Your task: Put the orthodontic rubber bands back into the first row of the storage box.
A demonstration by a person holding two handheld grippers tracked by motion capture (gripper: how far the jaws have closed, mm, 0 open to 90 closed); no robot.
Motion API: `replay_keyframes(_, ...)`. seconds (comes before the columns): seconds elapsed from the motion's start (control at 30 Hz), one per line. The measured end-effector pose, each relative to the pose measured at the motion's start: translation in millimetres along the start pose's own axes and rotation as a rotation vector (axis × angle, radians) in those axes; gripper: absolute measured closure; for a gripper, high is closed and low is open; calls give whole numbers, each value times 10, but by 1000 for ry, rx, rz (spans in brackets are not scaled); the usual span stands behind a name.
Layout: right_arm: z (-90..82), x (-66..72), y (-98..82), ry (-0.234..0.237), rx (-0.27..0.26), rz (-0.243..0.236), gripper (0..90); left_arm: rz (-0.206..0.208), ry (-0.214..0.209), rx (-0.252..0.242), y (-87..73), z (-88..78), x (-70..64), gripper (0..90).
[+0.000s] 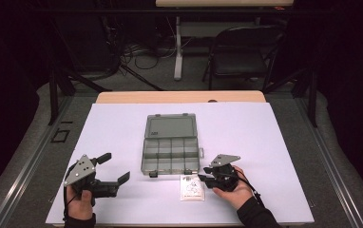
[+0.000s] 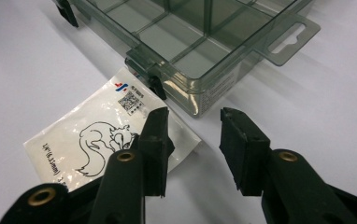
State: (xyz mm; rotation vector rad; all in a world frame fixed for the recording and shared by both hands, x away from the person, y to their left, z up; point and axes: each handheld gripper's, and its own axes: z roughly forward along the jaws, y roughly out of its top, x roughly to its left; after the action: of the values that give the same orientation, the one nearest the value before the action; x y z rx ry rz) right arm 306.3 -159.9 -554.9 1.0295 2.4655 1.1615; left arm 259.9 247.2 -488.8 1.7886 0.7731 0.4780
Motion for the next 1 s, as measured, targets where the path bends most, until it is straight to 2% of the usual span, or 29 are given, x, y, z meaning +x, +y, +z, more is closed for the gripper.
replay_keyframes(0.17,23,6,-6,20,-2,4,650,-2,1,-1,-3,4,3,59)
replay_keyframes(0.27,27,5,-5,25,15,-3,655,-2,1,-1,-3,4,3,61)
replay_keyframes(0.6,45,6,-10,33,12,-10,696,5,3,2,-2,5,1,63)
replay_keyframes(0.83,57,18,-13,27,29,-20,710,3,2,4,-4,8,0,66)
replay_keyframes(1.0,75,33,-20,16,32,-48,733,4,3,6,-4,6,4,67)
